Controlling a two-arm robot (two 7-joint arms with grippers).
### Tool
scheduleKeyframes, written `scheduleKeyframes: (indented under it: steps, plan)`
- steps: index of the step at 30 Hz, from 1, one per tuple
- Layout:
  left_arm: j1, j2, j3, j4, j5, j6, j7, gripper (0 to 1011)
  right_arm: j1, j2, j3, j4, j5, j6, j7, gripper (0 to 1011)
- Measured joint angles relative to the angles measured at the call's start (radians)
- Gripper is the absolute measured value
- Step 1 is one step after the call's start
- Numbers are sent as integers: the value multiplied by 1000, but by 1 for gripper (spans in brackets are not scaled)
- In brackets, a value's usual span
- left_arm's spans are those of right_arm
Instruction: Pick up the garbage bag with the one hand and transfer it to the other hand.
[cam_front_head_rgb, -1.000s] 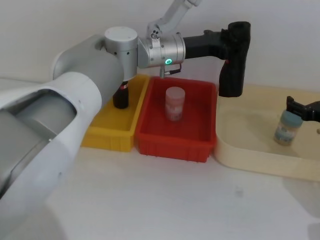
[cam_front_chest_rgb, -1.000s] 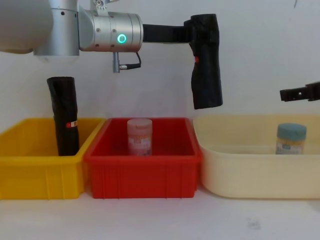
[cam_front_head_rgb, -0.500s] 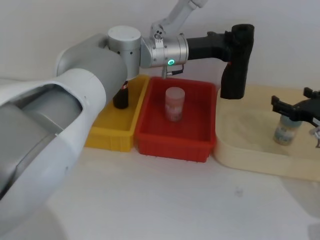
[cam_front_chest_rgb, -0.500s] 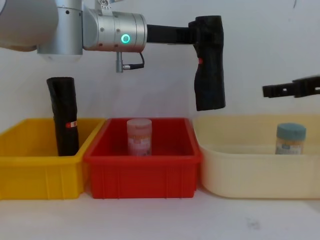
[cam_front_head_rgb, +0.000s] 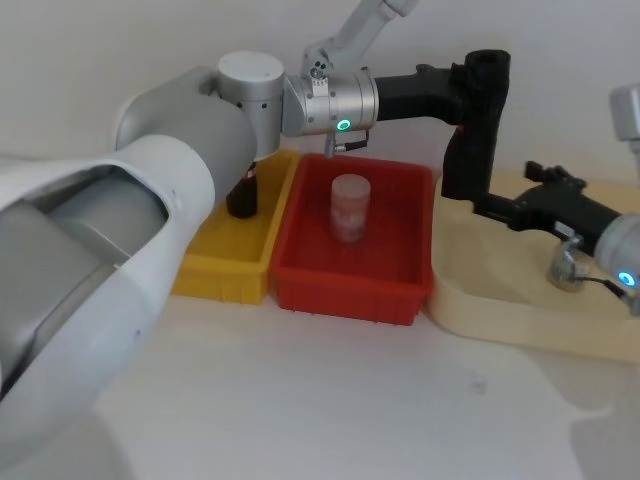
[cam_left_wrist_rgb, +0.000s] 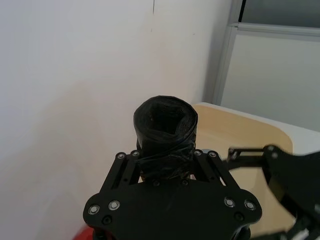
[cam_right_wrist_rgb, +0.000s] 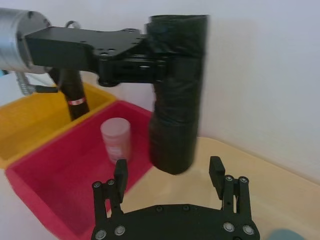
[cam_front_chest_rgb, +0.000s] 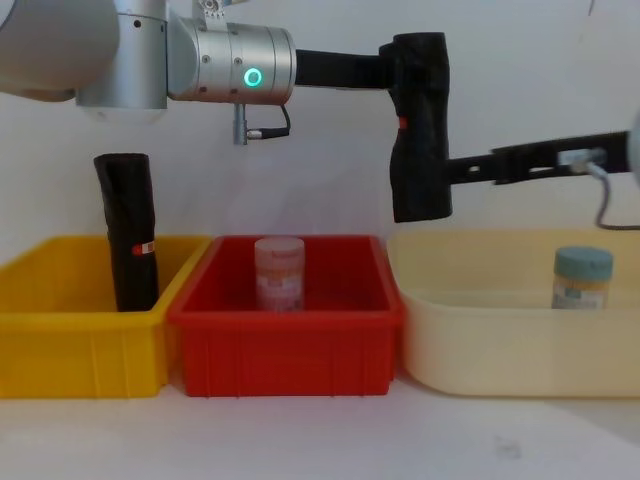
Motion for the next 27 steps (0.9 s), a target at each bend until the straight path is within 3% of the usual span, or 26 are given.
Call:
scheduleKeyframes:
  steps: [12, 27]
  plan:
    - [-2, -2, 1, 5, 0, -1, -2, 386, 89, -79, -46, 143, -7, -25, -12, 1000]
    - [-3, -3, 2, 7, 0, -2, -2, 386, 134, -122, -32, 246, -47, -53, -120, 1000]
